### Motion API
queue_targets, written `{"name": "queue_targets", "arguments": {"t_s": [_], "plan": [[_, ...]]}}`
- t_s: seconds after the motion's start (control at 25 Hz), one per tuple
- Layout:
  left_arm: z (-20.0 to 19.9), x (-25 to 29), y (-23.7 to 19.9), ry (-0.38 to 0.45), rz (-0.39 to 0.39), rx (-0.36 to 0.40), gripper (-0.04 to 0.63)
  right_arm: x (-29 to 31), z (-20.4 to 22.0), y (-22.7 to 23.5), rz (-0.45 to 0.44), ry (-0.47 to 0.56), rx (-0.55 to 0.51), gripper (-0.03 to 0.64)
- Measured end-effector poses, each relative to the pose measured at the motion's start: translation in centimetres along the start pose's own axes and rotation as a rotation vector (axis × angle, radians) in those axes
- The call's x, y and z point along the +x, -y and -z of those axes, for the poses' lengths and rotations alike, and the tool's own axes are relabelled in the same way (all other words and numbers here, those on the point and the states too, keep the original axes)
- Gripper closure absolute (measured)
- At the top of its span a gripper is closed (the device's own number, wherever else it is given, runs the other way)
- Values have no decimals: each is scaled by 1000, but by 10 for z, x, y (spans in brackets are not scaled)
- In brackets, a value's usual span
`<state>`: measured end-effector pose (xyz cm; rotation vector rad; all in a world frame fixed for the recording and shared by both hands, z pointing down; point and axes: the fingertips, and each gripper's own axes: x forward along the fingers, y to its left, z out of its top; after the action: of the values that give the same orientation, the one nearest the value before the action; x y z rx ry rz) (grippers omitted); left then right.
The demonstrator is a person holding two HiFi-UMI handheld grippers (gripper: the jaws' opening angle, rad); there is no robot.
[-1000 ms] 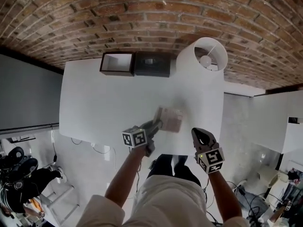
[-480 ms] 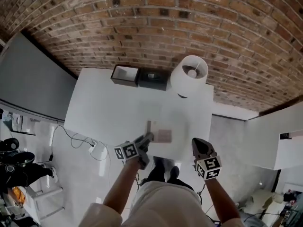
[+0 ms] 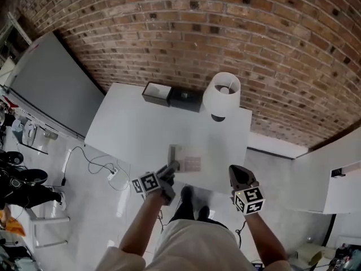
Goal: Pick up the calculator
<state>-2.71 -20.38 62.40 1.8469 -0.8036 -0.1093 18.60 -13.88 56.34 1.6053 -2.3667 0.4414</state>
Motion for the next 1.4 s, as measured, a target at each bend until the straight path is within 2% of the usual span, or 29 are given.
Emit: {"name": "queue_targets", "arguments": {"t_s": [0.36,0.52,0.6,0.92,1.04,1.16,1.4], "plan": [[7,-46,27,84,11,-12,500,-36,-6,-13,-39,41,-37,604],[6,-66,31,97,-10,26,500,-45,-14,-21,-45,63,-50,606],[9,-73,35,103,14,3,500,-49,-18,-25,-45,72,-54,604],[-3,-105,43,99,53,6,500,-58,-36,-50,-10,117,-69,606],[-14,-117,41,90,49,35,501,-61,-41,-60,15,127,-50,606],[-20,-119,40,83,88,4,500,-63,-48,-70,28,145,-51,606],[-38,-121,40,73,103,21,500,-60,-59,-79,55,174,-68,606]]}}
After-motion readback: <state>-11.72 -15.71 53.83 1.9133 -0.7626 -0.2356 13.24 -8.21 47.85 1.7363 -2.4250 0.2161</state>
